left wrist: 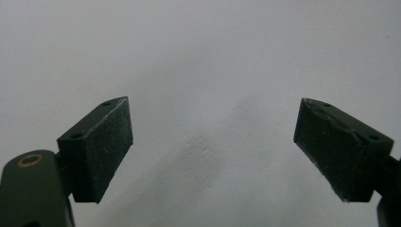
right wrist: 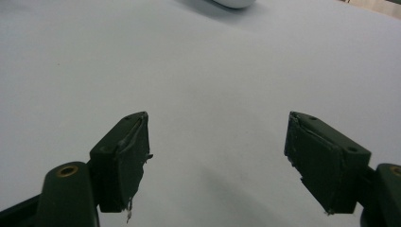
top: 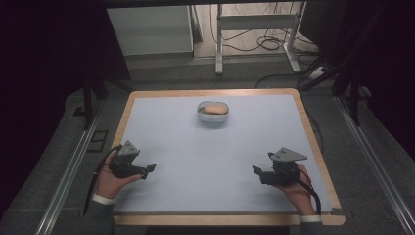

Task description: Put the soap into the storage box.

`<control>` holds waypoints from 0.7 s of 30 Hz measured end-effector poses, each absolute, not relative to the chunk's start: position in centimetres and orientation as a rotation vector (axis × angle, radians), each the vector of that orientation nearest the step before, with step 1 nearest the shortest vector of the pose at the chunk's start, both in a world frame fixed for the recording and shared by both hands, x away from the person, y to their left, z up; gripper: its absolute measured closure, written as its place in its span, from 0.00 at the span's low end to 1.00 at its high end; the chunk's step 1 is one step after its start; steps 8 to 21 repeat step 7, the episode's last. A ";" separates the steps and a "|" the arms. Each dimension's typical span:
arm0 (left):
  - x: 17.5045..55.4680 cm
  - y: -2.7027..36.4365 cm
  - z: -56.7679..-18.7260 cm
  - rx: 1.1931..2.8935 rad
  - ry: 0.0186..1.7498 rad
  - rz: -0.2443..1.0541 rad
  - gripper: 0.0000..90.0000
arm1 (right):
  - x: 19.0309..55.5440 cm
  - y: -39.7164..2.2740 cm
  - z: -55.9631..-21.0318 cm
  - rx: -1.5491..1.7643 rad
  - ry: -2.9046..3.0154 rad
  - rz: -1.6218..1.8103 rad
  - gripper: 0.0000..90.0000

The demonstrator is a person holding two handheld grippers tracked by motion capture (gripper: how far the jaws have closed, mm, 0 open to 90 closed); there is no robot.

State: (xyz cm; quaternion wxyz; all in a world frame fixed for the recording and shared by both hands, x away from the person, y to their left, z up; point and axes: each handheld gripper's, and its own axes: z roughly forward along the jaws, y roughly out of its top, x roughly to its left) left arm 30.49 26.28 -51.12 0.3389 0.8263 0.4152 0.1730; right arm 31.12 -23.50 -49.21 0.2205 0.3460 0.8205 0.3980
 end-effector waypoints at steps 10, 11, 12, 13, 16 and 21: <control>30.5 26.5 -51.2 2.145 1.092 0.447 0.14 | 31.4 -23.4 -49.1 0.991 2.257 1.147 0.23; 30.5 26.5 -51.2 2.145 1.092 0.447 0.14 | 31.4 -23.4 -49.1 0.991 2.257 1.147 0.23; 30.5 26.5 -51.2 2.145 1.092 0.447 0.14 | 31.4 -23.4 -49.1 0.991 2.257 1.147 0.23; 30.5 26.5 -51.2 2.145 1.092 0.447 0.14 | 31.4 -23.4 -49.1 0.991 2.257 1.147 0.23; 30.5 26.5 -51.2 2.145 1.092 0.447 0.14 | 31.4 -23.4 -49.1 0.991 2.257 1.147 0.23; 30.5 26.5 -51.2 2.145 1.092 0.447 0.14 | 31.4 -23.4 -49.1 0.991 2.257 1.147 0.23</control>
